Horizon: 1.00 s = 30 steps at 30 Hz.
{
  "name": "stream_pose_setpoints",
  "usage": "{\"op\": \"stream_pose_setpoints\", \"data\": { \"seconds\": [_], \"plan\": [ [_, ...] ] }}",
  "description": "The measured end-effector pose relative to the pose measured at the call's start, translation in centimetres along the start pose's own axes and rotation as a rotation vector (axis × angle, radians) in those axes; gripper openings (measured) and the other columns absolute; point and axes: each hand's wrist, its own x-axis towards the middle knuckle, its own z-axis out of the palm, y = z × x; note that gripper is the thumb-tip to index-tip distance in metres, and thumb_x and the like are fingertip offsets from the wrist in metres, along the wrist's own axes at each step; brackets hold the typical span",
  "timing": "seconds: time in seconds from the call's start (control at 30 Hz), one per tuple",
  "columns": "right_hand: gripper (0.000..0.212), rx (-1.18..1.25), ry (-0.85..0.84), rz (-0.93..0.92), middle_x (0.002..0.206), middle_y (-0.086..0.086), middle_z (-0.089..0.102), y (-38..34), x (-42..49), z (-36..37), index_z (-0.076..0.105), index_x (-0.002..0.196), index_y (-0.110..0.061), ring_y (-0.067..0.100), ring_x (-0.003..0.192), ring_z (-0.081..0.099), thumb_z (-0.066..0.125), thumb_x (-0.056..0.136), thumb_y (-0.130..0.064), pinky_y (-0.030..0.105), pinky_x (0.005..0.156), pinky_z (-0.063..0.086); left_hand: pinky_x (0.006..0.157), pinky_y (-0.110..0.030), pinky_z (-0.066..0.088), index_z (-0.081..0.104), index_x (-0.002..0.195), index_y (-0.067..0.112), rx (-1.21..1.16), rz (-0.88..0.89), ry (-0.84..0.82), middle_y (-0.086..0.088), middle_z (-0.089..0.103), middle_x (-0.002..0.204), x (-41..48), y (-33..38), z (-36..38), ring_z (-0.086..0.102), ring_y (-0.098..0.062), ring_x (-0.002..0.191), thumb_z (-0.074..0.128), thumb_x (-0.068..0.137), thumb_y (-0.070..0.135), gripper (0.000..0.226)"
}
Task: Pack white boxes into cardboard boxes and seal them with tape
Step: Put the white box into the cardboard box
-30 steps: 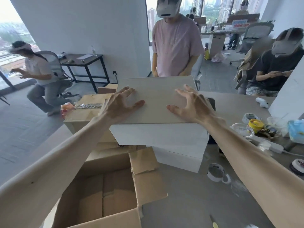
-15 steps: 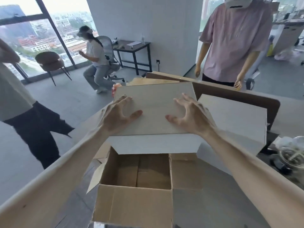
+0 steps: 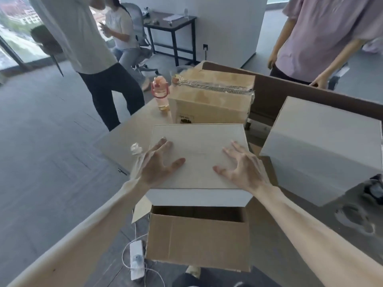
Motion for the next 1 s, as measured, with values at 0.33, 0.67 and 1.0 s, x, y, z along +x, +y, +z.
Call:
{"op": "stream_pose_setpoints", "data": {
  "seconds": [0.33, 0.67, 1.0],
  "plan": [
    [0.081, -0.009, 0.06, 0.05, 0.159, -0.004, 0.027, -0.2, -2.3, 2.6, 0.052, 0.14, -0.029, 0.017, 0.143, 0.033, 0.056, 0.074, -0.075, 0.047, 0.106, 0.039, 0.104, -0.044, 0.042, 0.045, 0.142, 0.032, -0.066, 0.055, 0.033, 0.015, 0.026, 0.161, -0.3, -2.5, 2.3, 0.05, -0.024, 0.133, 0.058, 0.085, 0.068, 0.068],
    [0.084, 0.007, -0.005, 0.12, 0.16, -0.004, 0.026, 1.5, -3.2, 6.7, 0.052, 0.14, -0.026, 0.014, 0.144, 0.031, 0.054, 0.073, -0.076, 0.042, 0.107, 0.04, 0.101, -0.043, 0.043, 0.042, 0.143, 0.036, -0.083, 0.019, -0.096, 0.018, 0.02, 0.162, -0.6, -4.8, 6.3, 0.047, -0.02, 0.136, 0.059, 0.084, 0.068, 0.069],
    [0.085, -0.005, -0.053, 0.166, 0.159, -0.01, 0.025, 4.5, -3.2, 11.2, 0.052, 0.139, -0.031, 0.019, 0.141, 0.037, 0.051, 0.07, -0.081, 0.046, 0.102, 0.047, 0.104, -0.04, 0.04, 0.028, 0.152, 0.038, -0.063, -0.061, -0.193, 0.02, 0.009, 0.164, -1.2, -5.8, 10.6, 0.047, -0.028, 0.134, 0.053, 0.087, 0.07, 0.077]
  ]
}}
